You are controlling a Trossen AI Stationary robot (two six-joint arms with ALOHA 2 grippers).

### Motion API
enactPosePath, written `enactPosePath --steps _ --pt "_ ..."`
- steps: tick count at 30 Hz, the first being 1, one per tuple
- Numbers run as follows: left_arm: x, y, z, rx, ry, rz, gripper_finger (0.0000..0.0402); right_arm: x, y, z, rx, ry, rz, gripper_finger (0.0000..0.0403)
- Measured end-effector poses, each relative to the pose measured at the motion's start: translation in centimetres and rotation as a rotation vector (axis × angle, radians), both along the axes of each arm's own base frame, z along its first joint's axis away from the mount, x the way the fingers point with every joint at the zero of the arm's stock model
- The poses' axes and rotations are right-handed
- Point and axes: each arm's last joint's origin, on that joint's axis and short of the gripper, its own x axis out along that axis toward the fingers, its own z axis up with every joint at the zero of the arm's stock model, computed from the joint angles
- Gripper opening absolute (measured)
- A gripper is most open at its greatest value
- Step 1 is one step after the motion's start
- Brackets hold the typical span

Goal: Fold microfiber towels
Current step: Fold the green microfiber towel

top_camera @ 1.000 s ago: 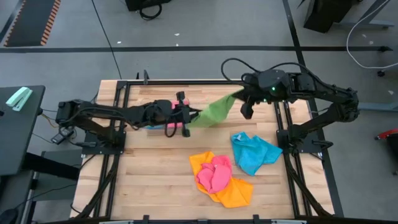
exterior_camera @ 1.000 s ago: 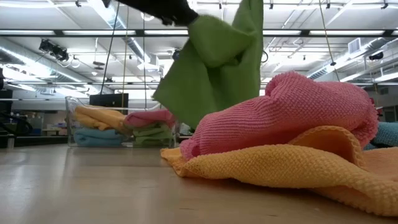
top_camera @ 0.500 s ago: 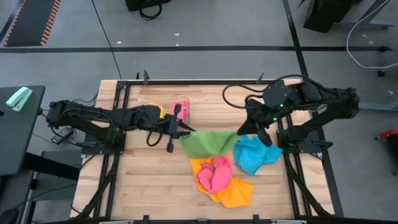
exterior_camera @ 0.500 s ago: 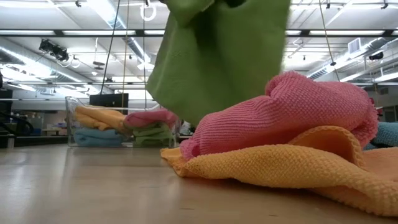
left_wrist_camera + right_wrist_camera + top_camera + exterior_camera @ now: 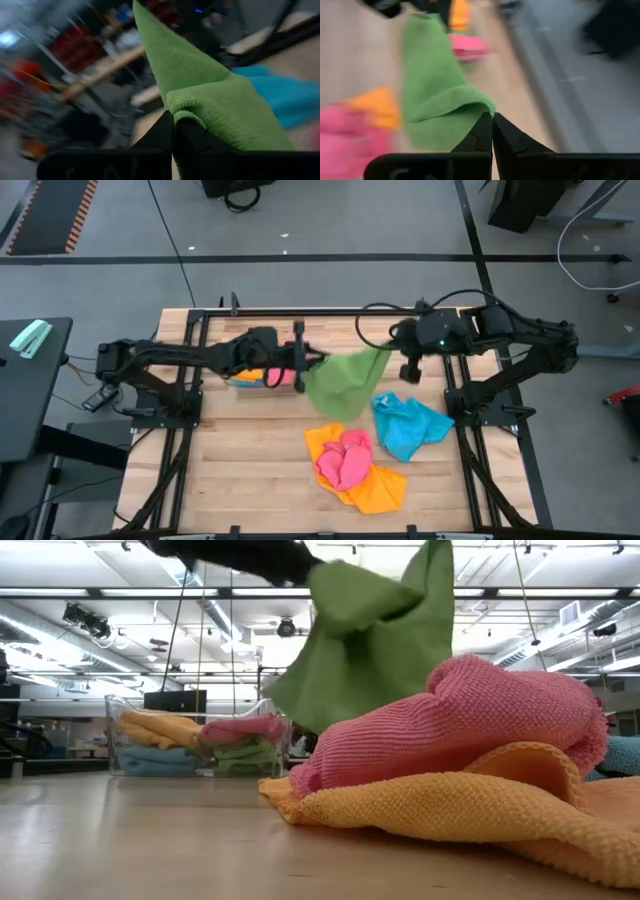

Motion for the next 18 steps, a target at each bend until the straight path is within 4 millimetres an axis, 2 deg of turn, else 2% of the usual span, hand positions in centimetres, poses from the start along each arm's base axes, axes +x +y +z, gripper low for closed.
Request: enactPosePath --steps 2,6,9,11,13,18 --pt "0.7 1.6 -0.1 0.102 -0.077 0.037 0.0023 0.0 -1.1 0.2 -0.141 0.027 -0.054 0.0006" --pt "0.9 5.1 1.0 0.322 -0.290 0.150 0.0022 0.0 -3.4 0.8 -0.396 0.082 -0.216 0.0006" --pt "0.5 7.1 1.7 0.366 -0.373 0.182 0.0011 -0.1 -4.8 1.2 -0.462 0.082 -0.304 0.0006" --pt "0.4 8.0 1.5 0.321 -0.348 0.146 0.0008 -0.2 -5.2 1.0 -0.416 0.086 -0.273 0.0006" --pt "0.5 8.2 0.5 0.213 -0.260 0.076 0.0008 0.2 -5.2 0.2 -0.327 0.086 -0.205 0.0006" --pt "0.9 7.0 -3.2 0.004 0.064 -0.023 0.0030 1.6 -4.9 -4.9 -0.127 0.186 -0.071 0.0006"
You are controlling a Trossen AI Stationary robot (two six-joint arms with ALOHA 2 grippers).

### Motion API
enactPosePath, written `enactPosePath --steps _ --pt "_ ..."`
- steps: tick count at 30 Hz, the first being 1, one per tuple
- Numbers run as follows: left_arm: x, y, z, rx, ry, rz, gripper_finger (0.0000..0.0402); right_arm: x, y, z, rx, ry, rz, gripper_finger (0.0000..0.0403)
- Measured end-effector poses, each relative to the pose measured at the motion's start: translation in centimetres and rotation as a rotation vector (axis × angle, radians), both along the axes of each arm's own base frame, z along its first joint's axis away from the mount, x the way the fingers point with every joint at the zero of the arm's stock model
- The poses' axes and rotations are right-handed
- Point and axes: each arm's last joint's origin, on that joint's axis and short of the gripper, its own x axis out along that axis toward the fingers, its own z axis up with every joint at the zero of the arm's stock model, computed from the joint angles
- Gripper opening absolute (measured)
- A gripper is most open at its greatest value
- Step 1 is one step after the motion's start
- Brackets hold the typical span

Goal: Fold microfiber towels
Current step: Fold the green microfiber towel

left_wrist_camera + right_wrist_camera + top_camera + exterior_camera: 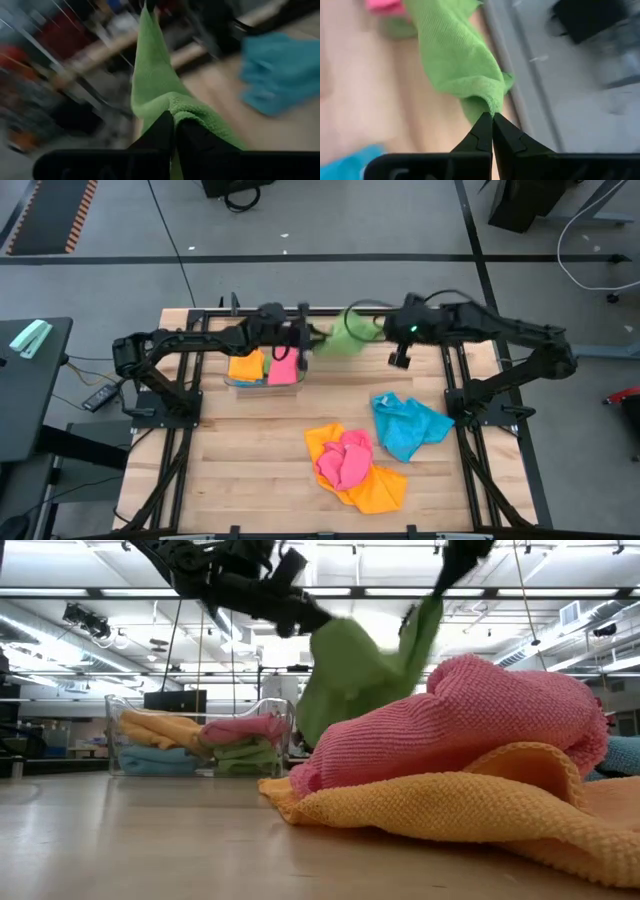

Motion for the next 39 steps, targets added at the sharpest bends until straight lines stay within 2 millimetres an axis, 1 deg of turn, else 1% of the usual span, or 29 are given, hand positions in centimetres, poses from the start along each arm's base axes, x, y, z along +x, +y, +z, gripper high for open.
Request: enactPosePath --steps 3,6,9,12,16,19,24,29,32,35,39 --pt "0.1 -1.5 -1.3 -0.088 0.125 -0.033 0.0032 0.3 0.4 -3.5 0.103 0.080 0.025 0.0006" --pt "0.2 -3.0 -2.0 -0.150 0.205 -0.061 0.0024 0.3 0.8 -6.2 0.152 0.139 0.002 0.0006" --pt "0.4 -4.3 -2.3 -0.186 0.233 -0.087 0.0015 0.0 1.0 -8.0 0.178 0.185 -0.028 0.0006" --pt "0.8 -5.4 -2.6 -0.230 0.243 -0.104 0.0012 -0.2 1.1 -9.2 0.218 0.202 -0.056 0.0006" --pt "1.4 -6.7 -3.9 -0.281 0.302 -0.121 0.0023 -0.3 1.3 -10.1 0.288 0.213 -0.062 0.0008" --pt "1.7 -7.6 -5.0 -0.332 0.347 -0.126 0.0035 -0.3 1.8 -10.2 0.345 0.210 -0.035 0.0029" --pt "2.0 -9.2 -6.7 -0.362 0.441 -0.147 0.0039 -0.1 3.1 -10.3 0.455 0.211 0.041 0.0096" --pt "1.5 -10.4 -7.5 -0.370 0.554 -0.163 0.0026 -0.4 3.6 -10.4 0.529 0.218 -0.011 0.0163" --pt "1.2 -10.9 -7.9 -0.382 0.600 -0.125 0.0026 0.1 4.0 -10.5 0.526 0.172 0.019 0.0193" --pt "0.8 -11.4 -8.3 -0.345 0.652 -0.054 0.0048 1.2 4.5 -11.4 0.505 0.080 0.095 0.0210" --pt "0.4 -12.1 -8.6 -0.287 0.704 0.009 0.0098 2.3 4.9 -13.4 0.434 -0.046 0.203 0.0215"
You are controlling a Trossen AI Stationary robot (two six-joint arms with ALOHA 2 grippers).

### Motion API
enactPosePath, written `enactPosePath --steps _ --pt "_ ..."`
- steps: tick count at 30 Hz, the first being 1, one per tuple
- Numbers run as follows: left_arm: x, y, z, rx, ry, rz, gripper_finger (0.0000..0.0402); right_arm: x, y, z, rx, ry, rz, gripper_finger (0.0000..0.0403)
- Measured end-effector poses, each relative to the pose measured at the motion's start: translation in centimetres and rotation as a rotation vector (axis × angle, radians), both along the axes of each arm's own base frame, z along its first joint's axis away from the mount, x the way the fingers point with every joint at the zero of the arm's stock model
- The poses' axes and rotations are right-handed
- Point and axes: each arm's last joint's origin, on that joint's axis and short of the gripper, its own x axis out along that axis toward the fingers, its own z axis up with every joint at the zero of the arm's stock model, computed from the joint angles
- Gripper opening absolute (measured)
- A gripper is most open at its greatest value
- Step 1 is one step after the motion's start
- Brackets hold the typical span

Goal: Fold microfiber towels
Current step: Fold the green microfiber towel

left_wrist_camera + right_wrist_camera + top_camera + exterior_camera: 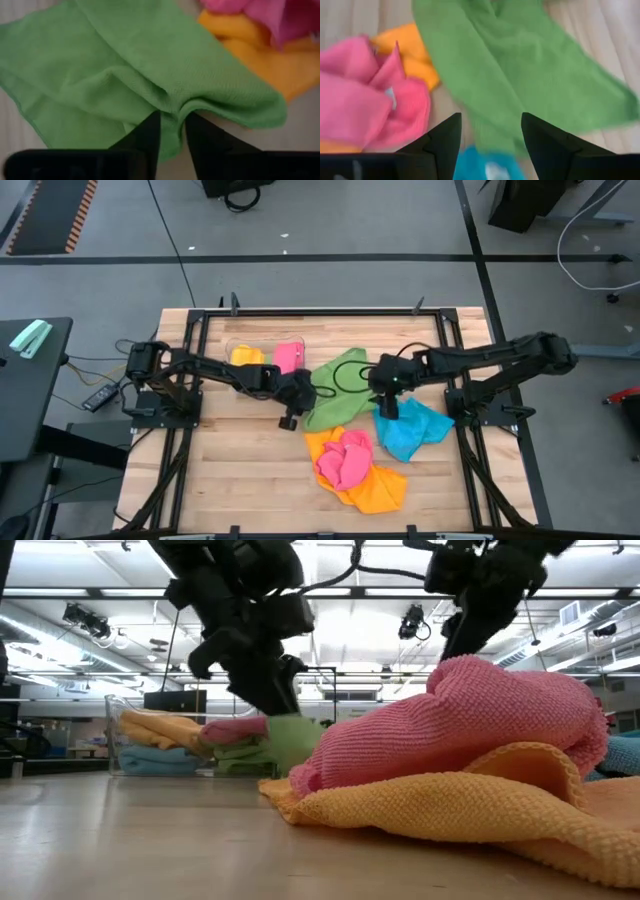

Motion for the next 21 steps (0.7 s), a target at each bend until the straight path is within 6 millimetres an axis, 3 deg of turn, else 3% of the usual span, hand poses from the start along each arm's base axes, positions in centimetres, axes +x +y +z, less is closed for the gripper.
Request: enactPosePath --steps 6,10,21 --pt "-0.8 -1.2 0.1 0.156 0.067 -0.027 0.0163 0.7 0.4 -2.9 -0.063 -0.216 0.050 0.0216" --pt "-1.3 -2.2 0.8 0.267 0.071 -0.054 0.0185 0.6 0.5 -3.5 -0.060 -0.227 0.047 0.0216" --pt "-2.6 -5.9 0.9 0.288 0.114 -0.324 0.0166 0.5 0.5 -3.5 0.039 -0.231 -0.065 0.0216"
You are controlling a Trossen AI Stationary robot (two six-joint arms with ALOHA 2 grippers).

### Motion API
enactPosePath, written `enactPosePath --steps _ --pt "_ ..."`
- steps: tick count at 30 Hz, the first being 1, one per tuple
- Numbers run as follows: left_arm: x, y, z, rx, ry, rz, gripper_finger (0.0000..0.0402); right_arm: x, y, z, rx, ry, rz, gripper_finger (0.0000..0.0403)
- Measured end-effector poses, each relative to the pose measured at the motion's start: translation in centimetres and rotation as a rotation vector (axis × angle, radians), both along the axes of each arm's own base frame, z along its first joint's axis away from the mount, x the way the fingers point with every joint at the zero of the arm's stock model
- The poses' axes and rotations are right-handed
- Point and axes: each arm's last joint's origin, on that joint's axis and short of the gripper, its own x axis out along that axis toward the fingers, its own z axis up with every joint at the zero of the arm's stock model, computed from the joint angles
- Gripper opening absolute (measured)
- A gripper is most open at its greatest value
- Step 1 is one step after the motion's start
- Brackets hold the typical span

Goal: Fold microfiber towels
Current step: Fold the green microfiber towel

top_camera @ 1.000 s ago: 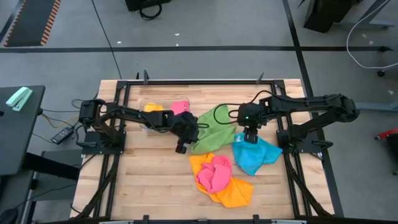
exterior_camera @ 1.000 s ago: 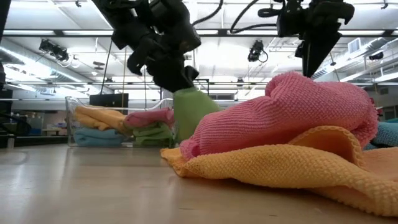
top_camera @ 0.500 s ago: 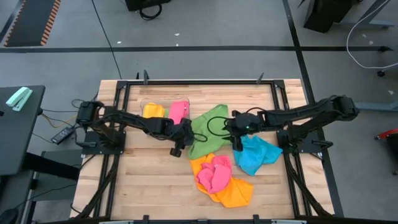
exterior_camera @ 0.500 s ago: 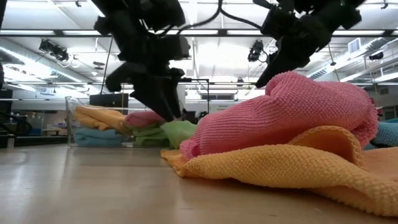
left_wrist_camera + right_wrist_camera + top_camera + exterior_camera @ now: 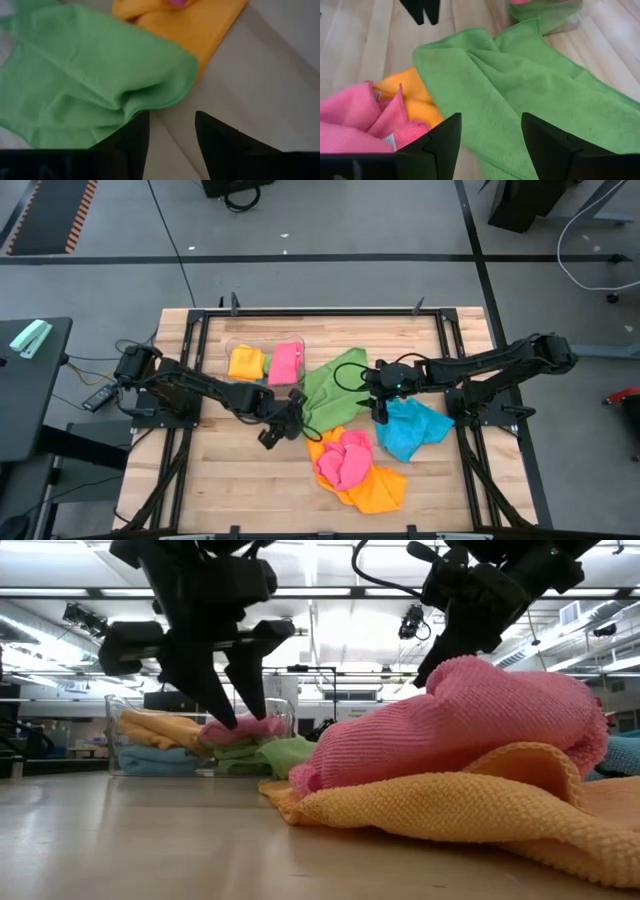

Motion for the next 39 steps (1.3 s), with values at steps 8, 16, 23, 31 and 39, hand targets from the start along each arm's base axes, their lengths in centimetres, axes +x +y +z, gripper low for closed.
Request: enactPosePath --steps 8,16,23,31,39 --pt "0.4 -2.8 0.0 0.011 -0.088 -0.129 0.0162 0.1 0.4 0.3 -0.098 -0.036 -0.069 0.0216" --pt "1.1 -4.5 -1.9 0.097 -0.086 -0.288 0.0162 0.2 1.1 0.4 -0.097 -0.057 -0.046 0.0216" --pt "1.6 -5.2 -3.3 0.317 -0.105 -0.308 0.0162 0.3 1.2 0.5 -0.083 -0.067 -0.053 0.0216" --pt "1.8 -5.2 -4.1 0.355 -0.092 -0.314 0.0154 0.3 1.2 0.6 -0.080 -0.077 -0.054 0.0216" --pt "2.3 -4.8 -5.0 0.388 -0.087 -0.292 0.0087 0.4 1.2 0.6 -0.071 -0.086 -0.061 0.0216"
